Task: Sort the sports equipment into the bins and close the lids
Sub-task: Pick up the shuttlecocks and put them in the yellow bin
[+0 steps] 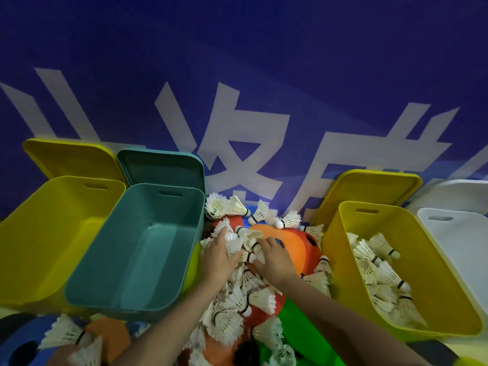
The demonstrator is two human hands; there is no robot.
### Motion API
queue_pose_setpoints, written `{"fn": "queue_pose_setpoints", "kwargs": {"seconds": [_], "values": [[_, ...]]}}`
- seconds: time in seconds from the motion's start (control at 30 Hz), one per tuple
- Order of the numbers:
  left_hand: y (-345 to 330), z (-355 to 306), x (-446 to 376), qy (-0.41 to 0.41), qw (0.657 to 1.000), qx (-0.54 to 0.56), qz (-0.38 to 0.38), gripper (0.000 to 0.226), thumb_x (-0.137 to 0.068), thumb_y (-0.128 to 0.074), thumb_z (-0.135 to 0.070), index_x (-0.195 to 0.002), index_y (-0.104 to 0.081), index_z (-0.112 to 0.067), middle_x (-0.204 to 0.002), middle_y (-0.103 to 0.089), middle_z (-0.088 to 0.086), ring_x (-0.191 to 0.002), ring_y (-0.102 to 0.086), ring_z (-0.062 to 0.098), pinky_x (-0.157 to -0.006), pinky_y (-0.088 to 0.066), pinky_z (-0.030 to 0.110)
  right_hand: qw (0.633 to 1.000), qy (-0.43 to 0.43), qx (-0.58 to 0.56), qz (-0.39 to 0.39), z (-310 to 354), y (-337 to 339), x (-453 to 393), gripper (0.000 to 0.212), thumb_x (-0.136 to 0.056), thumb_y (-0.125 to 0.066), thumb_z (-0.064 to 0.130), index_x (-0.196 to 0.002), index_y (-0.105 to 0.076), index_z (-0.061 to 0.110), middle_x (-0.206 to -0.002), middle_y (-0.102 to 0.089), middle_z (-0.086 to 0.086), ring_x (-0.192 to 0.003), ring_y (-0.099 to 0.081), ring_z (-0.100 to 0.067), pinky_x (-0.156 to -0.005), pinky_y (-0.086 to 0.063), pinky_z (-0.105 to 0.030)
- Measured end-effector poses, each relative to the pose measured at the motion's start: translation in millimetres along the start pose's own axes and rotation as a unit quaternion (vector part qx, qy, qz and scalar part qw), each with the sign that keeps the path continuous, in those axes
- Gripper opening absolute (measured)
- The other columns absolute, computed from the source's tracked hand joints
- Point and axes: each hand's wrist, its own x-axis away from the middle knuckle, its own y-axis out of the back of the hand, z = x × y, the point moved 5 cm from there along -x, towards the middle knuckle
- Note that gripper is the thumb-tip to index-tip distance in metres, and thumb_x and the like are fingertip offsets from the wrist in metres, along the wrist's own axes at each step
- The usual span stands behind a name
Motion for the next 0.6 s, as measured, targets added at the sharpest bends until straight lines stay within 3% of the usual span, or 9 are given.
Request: {"fn": "queue_pose_setpoints", "kwargs": {"seconds": [0.1,0.17,0.23,0.37,0.5,0.6], "values": [[2,-1,3,-0.006,0.996,0.093,-0.002,0.083,-0.082,-0.070,-0.039,-0.149,-0.023,-0.026,-0.141,-0.050,0.002,-0.120,-0.054,0.020,-0.091,-0.047,0.028,0.999,0.006,-0.043,-0.015,-5,6,3,0.054,-0.094,-0.054,0.033,-0.144,-0.038,0.019,-0.132,-0.045,-0.003,-0.117,-0.046,-0.021,-0.088,-0.043,-0.030],[8,-6,6,-0.017,0.985,0.170,-0.008,0.085,-0.082,-0.071,-0.030,-0.150,-0.020,-0.031,-0.147,-0.042,-0.003,-0.128,-0.047,0.016,-0.095,-0.045,0.026,0.999,0.012,-0.036,-0.034,-11,13,7,0.051,-0.094,-0.052,0.038,-0.141,-0.042,0.021,-0.130,-0.050,-0.001,-0.120,-0.045,-0.021,-0.091,-0.042,-0.031],[14,-13,10,-0.023,0.977,0.214,-0.010,0.089,-0.081,-0.071,-0.026,-0.150,-0.016,-0.034,-0.146,-0.043,-0.006,-0.122,-0.050,0.011,-0.095,-0.047,0.028,0.998,0.012,-0.040,-0.046,-15,20,12,0.050,-0.094,-0.051,0.044,-0.139,-0.045,0.025,-0.129,-0.052,0.001,-0.118,-0.048,-0.019,-0.087,-0.045,-0.031],[21,-33,26,-0.027,0.974,0.224,0.000,0.094,-0.079,-0.074,-0.035,-0.150,-0.011,-0.039,-0.099,-0.059,0.000,-0.083,-0.061,0.016,-0.076,-0.057,0.036,0.993,0.003,-0.085,-0.079,-23,42,29,0.047,-0.093,-0.052,0.046,-0.136,-0.048,0.028,-0.130,-0.054,0.003,-0.105,-0.058,-0.015,-0.078,-0.049,-0.028],[19,-66,43,-0.056,0.966,0.250,0.012,0.086,-0.082,-0.072,-0.031,-0.149,-0.018,-0.037,-0.119,-0.049,-0.025,-0.097,-0.052,-0.007,-0.083,-0.047,0.016,0.984,0.006,-0.128,-0.125,-45,66,57,0.045,-0.092,-0.058,0.038,-0.135,-0.049,0.028,-0.133,-0.053,0.000,-0.111,-0.058,-0.020,-0.082,-0.046,-0.029],[4,-84,53,-0.057,0.963,0.261,0.028,0.083,-0.082,-0.072,-0.034,-0.148,-0.023,-0.037,-0.128,-0.052,-0.016,-0.110,-0.054,0.000,-0.091,-0.050,0.025,0.968,0.020,-0.185,-0.167,-66,87,81,0.043,-0.091,-0.061,0.032,-0.132,-0.051,0.026,-0.130,-0.055,-0.001,-0.120,-0.053,-0.019,-0.093,-0.042,-0.028]]}}
